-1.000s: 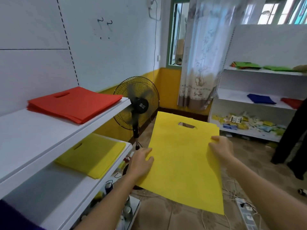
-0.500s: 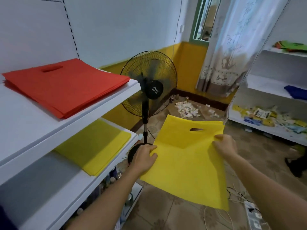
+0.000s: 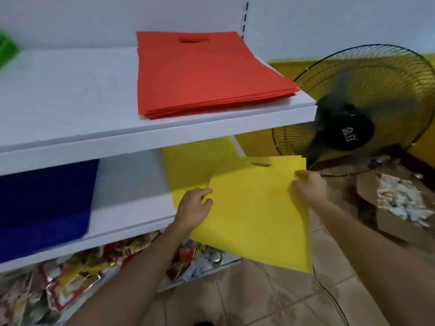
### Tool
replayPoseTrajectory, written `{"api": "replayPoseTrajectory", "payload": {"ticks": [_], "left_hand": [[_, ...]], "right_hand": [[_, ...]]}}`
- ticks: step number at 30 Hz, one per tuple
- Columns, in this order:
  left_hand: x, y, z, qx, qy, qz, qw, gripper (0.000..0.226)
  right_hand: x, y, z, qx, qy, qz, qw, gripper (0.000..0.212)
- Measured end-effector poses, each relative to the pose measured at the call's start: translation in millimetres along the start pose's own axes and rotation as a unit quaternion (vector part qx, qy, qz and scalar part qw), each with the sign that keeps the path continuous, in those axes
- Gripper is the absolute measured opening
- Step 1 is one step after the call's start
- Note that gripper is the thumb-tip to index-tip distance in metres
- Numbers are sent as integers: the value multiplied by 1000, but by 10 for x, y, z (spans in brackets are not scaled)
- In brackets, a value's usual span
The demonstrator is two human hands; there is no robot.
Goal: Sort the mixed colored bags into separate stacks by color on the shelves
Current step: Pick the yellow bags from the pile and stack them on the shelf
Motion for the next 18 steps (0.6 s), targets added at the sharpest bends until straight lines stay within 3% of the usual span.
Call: {"api": "replayPoseTrajectory", "payload": {"ticks": [4, 7, 11, 14, 18], "left_hand": [[-241, 77, -433, 118, -8, -35, 992, 40], [-314, 66, -649, 169, -24, -47, 984, 57], [-452, -179, -787, 185, -73, -49, 979, 65], [-572, -347, -829, 208, -71, -53, 974, 66], [-736, -633, -810, 202, -94, -76, 972, 51]], "right_hand": [[-718, -245, 306, 2, 7, -117, 993, 41], [-1072, -461, 590, -20, -5, -166, 986, 35], [-1408, -784, 907, -48, -74, -187, 978, 27], [-1651, -962, 989, -23, -41, -219, 975, 25], [-1741, -1298, 1283, -20, -29, -220, 975, 34]]}}
Point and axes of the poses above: each hand's wrist, its own y-axis away from the middle knuckle, its own z-axis out of the palm, x = y × z, the point moved 10 cm from there along -y, towards the middle knuckle, and after that the axes turned 12 degrees about y, right-handed, at the moved point
